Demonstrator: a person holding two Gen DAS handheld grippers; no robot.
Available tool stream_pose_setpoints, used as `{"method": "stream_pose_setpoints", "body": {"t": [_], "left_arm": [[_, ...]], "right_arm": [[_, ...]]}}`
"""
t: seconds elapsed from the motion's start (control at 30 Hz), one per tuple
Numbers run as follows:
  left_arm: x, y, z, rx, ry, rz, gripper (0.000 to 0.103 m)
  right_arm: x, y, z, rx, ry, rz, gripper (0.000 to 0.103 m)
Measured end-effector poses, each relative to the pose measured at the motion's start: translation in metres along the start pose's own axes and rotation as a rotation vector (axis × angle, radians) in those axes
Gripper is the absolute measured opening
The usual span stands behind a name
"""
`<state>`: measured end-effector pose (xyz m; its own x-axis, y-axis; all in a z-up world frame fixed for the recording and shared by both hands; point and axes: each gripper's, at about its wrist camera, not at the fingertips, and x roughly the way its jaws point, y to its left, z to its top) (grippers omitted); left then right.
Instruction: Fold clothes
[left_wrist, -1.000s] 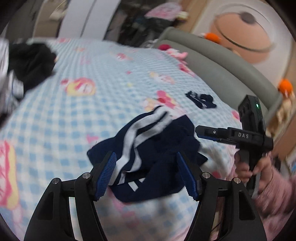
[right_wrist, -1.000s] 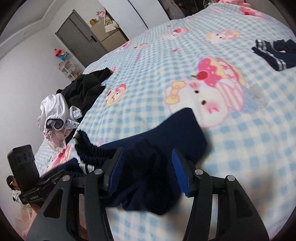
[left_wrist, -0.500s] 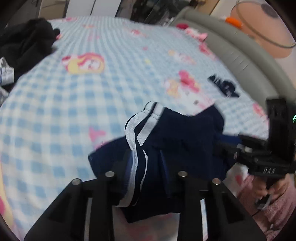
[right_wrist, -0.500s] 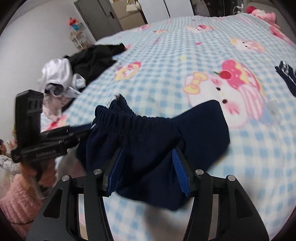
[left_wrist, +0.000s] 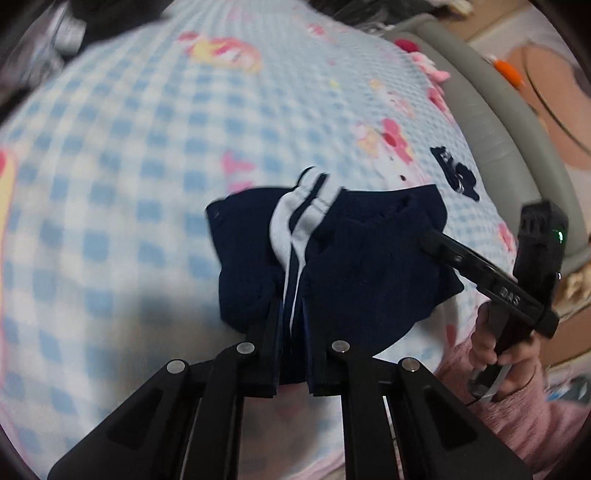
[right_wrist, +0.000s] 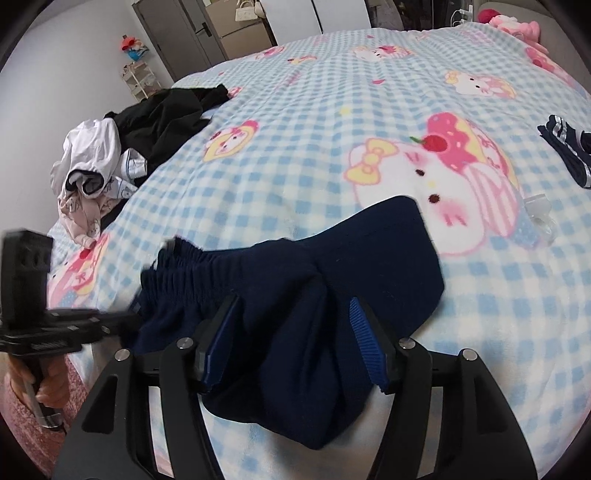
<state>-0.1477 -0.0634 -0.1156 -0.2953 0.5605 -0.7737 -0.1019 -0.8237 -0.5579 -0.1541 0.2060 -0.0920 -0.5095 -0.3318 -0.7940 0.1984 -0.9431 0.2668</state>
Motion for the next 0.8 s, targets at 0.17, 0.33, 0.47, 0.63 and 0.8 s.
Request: {"method": "stream_pose_setpoints", "body": {"t": [0.17, 0.33, 0.47, 0.63, 0.8], "left_arm": [[-0.034, -0.018, 0.002, 0.074, -0.137, 0.003, 0.018], [-0.019, -0.055, 0.011, 0.233, -0.169, 0.071, 0.066], [0.014, -0.077, 0.014, 0.342, -0.121, 0.158, 0.027], [0.024, -0.066, 0.018, 0.275, -0.129, 0.136, 0.012], [0.016, -0.056, 0.036, 0.224, -0.168, 0.165, 0.012]], "right_arm": [[-0.020, -0.002, -0.002, -0.003, -0.041, -0.031, 0.065], [-0.041, 0.002, -0.003, -0.022, -0.093, 0.028, 0.065], [-0.034, 0.014, -0.012, -0.107, -0.043, -0.032, 0.065], [-0.029, 0.013, -0.042, -0.148, 0.038, -0.037, 0.056], [-0.022, 0.002, -0.045, -0.118, 0.041, -0.066, 0.034]]}}
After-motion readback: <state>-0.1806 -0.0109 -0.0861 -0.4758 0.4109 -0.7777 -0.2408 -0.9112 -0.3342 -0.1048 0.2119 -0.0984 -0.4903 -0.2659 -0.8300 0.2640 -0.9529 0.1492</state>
